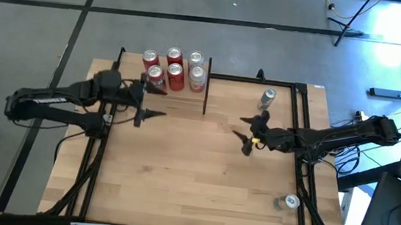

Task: Place canned beverage on shelf
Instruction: Put the top blue soda can on the shelf

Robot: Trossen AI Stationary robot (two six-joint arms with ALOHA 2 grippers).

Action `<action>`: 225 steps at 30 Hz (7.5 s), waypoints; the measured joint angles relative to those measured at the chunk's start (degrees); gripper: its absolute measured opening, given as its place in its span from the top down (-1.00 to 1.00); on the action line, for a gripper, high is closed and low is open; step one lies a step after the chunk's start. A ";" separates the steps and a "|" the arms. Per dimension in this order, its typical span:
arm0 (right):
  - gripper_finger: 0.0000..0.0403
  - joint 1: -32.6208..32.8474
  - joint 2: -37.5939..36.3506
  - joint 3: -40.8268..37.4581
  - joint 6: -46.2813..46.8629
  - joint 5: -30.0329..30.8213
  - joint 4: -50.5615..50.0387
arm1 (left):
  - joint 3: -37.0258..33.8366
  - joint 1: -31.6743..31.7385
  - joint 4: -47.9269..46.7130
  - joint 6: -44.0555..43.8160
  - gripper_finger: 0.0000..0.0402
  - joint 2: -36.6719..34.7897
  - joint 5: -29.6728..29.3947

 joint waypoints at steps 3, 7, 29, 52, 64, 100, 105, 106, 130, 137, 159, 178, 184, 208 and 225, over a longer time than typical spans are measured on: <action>-0.34 -0.09 -1.16 5.03 3.89 4.20 -9.71 | -4.36 -4.90 5.63 -3.20 -0.59 0.05 -2.28; -0.34 -2.11 -1.65 12.64 7.28 8.39 -23.11 | -10.73 -11.30 18.37 -5.87 -0.59 0.50 -2.87; -0.34 -45.88 1.12 23.18 8.31 -13.14 -47.03 | -17.78 -19.28 29.13 -3.92 -0.59 0.80 -12.56; -0.34 -51.08 14.39 23.35 4.63 -17.07 -44.84 | -17.78 -19.27 28.28 -3.94 -0.59 0.80 -12.97; -0.34 -50.97 14.87 23.31 3.84 -16.54 -45.13 | -17.78 -19.27 28.28 -3.97 -0.59 0.80 -12.97; -0.34 -46.86 13.19 24.90 4.00 -13.90 -48.86 | -17.78 -19.22 27.62 -3.92 -0.59 0.80 -12.97; -0.34 -46.84 14.56 23.87 3.53 -14.41 -45.63 | -17.78 -19.22 27.62 -3.92 -0.59 0.80 -12.97; -0.34 -46.84 14.88 23.81 3.52 -14.29 -45.32 | -17.78 -19.22 27.61 -3.91 -0.59 0.80 -12.97; -0.34 -45.02 15.57 32.08 3.05 -13.79 -52.27 | -17.75 -19.25 27.46 -4.00 -0.59 0.80 -12.97; -0.42 -45.90 15.68 31.86 2.24 -10.82 -52.92 | -17.75 -19.25 27.38 -4.23 -0.59 0.79 -12.91; -0.84 -46.88 15.72 23.77 2.49 -13.77 -46.68 | -17.75 -19.25 27.43 -4.30 -0.59 0.79 -12.73; -0.28 -46.86 21.07 21.96 3.44 -15.73 -43.76 | -17.75 -19.25 27.43 -4.10 -0.59 0.79 -12.74; 0.04 -39.82 18.54 22.70 3.19 -15.39 -44.91 | -17.75 -19.25 27.28 -4.10 -0.59 0.80 -12.74; 0.04 -2.79 33.44 43.45 5.60 -17.45 -37.67 | -17.73 -25.01 20.70 -13.75 -0.59 10.12 -23.59; -0.02 -3.37 52.27 60.51 10.03 -22.15 -40.50 | -17.75 -28.69 20.48 -20.64 -0.59 17.36 -34.23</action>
